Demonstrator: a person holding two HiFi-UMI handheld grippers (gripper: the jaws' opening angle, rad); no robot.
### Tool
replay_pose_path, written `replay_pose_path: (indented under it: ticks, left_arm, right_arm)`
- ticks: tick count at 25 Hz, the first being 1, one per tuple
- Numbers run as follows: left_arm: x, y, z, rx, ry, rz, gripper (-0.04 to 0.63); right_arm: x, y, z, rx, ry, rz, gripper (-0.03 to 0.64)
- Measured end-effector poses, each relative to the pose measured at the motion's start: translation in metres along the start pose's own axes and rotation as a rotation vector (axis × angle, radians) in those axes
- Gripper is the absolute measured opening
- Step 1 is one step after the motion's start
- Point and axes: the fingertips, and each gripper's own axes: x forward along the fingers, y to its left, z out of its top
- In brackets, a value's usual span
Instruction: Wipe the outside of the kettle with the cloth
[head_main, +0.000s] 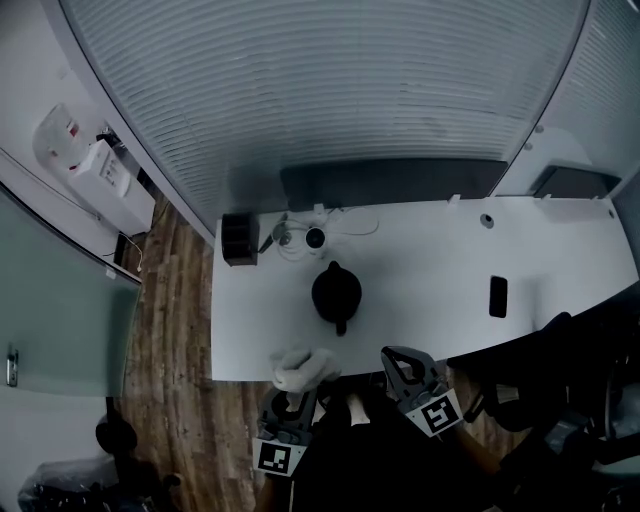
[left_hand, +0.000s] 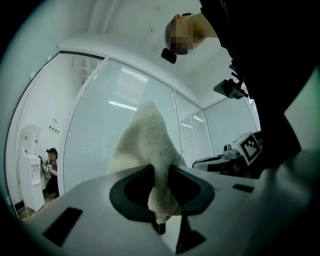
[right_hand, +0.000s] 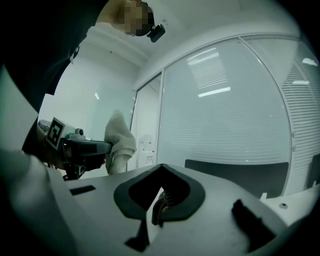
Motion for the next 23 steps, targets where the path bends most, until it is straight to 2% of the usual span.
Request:
replay_pose_path:
  ticks: [10,23]
  left_arm:
    - [-0.001,0.016,-0.004,0.043,0.016,0.027,0.098]
    - [0.013,0.011,-0.013,0.012,0.030,0.016,0.100]
  right_arm:
    - [-0.004,0.009,0.007,-0.025,-0.003,0.019,-0.002]
    - [-0.012,-0.009,0.002,-0.033,0.018,-0.003,-0.002]
